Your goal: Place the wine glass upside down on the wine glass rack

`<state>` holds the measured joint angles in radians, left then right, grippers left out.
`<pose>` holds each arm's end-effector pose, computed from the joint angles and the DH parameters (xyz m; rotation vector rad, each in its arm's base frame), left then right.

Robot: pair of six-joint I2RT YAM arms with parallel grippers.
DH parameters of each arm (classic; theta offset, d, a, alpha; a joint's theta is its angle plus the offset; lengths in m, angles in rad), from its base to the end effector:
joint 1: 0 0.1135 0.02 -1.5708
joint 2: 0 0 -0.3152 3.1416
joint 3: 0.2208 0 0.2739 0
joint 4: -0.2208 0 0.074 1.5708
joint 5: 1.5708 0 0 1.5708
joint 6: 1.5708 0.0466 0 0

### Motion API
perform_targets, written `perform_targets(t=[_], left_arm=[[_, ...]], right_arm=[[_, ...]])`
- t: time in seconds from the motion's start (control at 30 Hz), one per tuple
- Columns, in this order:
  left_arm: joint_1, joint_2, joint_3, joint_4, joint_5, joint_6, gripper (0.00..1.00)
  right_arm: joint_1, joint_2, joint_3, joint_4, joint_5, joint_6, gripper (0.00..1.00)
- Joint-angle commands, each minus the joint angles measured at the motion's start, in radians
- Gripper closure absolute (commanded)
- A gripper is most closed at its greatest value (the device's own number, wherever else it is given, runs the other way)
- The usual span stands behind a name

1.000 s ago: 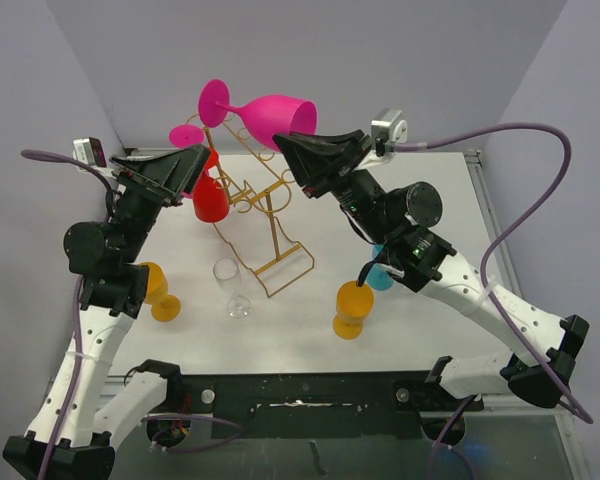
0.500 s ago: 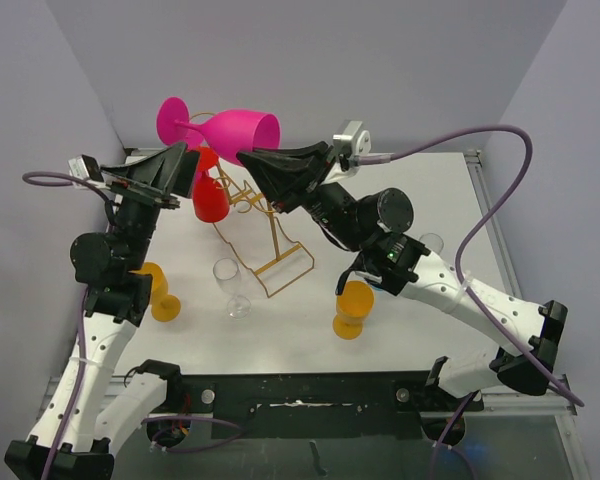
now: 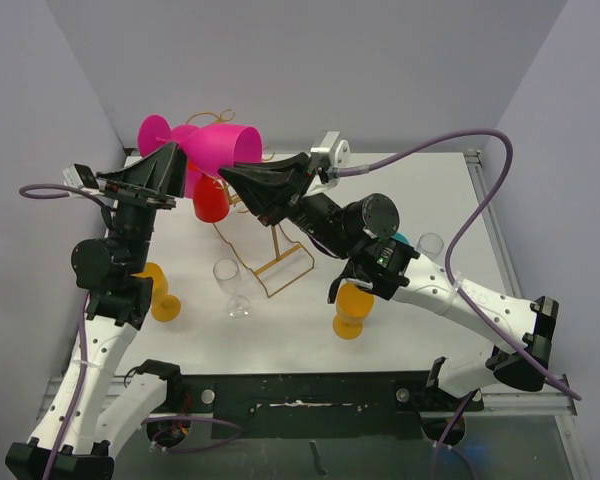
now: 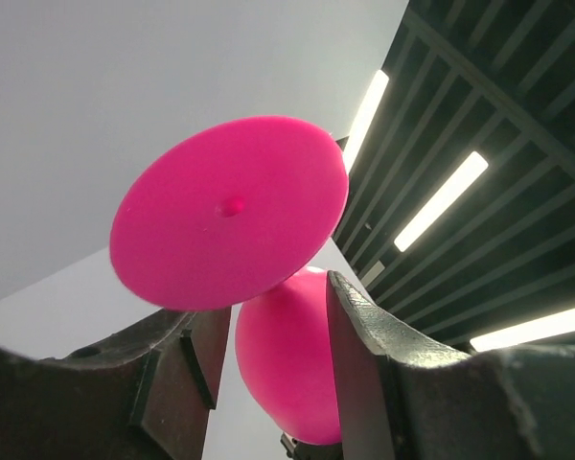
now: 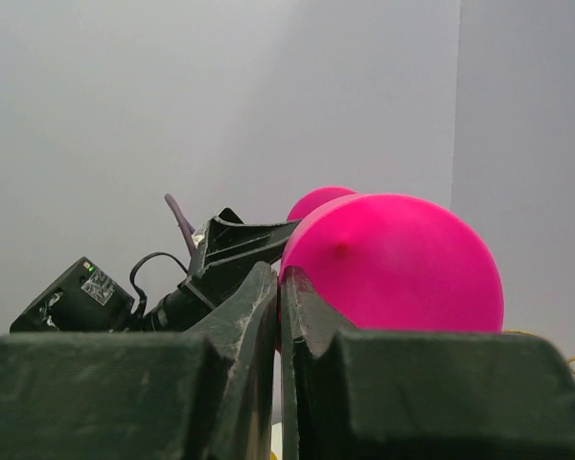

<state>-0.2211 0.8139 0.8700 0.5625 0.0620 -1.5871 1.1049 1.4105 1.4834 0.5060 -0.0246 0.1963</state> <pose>0.1606 -0.0390 0.4874 -0.6369 0.8867 -1.6817 0.1485 0.2978 0.5699 -0.4875 0.9432 1.1986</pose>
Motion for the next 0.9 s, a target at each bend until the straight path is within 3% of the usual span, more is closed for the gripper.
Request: perform_targets(t=[0.0,0.13,0.3,0.37,0.57,0.87], left_arm=[[-0.003,-0.02,0.004,0.074,-0.041,-0.009,0.6],[-0.002,-0.011,0.002,0.105,-0.048,-0.021,0.64],[-0.003,-0.005,-0.005,0.133,-0.044,-0.024,0.85],[-0.002,-0.003,-0.007,0.138,-0.047,-0.024,0.89],[-0.002,0.002,-0.006,0.145,-0.05,-0.015,0.89],[-0.003,0.011,-0.006,0.137,-0.061,0.001,0.81]], right_arm=[[0.012,0.004,0.034,0.033,-0.034,0.002,1.0],[0.013,-0.006,0.008,0.036,-0.061,0.037,1.0],[0.021,-0.011,-0.01,0.032,-0.063,0.05,1.0],[0.022,-0.013,-0.016,0.032,-0.063,0.054,1.0],[0.025,-0.024,-0.037,0.029,-0.068,0.088,1.0],[0.03,-0.042,-0.055,0.043,-0.064,0.143,1.0]])
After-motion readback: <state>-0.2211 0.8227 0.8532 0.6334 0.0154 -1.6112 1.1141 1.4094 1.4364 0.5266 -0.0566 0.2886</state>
